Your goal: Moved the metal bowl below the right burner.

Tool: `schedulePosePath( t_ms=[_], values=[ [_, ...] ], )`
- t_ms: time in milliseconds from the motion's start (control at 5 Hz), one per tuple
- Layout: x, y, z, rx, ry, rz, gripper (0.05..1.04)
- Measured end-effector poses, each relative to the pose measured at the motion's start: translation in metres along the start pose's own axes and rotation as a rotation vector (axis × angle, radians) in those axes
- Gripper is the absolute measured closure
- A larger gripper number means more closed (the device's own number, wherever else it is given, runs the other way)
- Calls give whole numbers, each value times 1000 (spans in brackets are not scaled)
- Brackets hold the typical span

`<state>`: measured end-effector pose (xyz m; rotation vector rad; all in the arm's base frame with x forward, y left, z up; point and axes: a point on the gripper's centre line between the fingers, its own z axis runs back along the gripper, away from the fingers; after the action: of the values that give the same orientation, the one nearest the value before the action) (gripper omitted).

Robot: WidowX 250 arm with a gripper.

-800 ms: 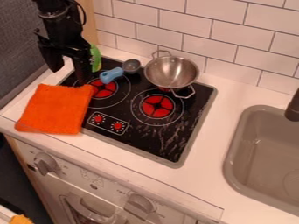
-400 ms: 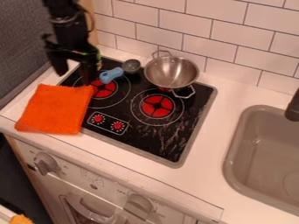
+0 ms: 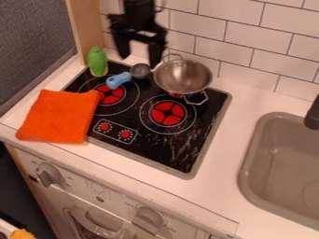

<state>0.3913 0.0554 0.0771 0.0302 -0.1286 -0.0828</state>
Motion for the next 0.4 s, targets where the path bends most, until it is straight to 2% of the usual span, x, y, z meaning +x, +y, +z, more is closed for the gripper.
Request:
schedulePosePath(
  t_ms=[200, 400],
  values=[
    [32, -55, -8, -19, -8, -108, 84],
    [34, -89, -22, -14, 17, -123, 83]
  ],
)
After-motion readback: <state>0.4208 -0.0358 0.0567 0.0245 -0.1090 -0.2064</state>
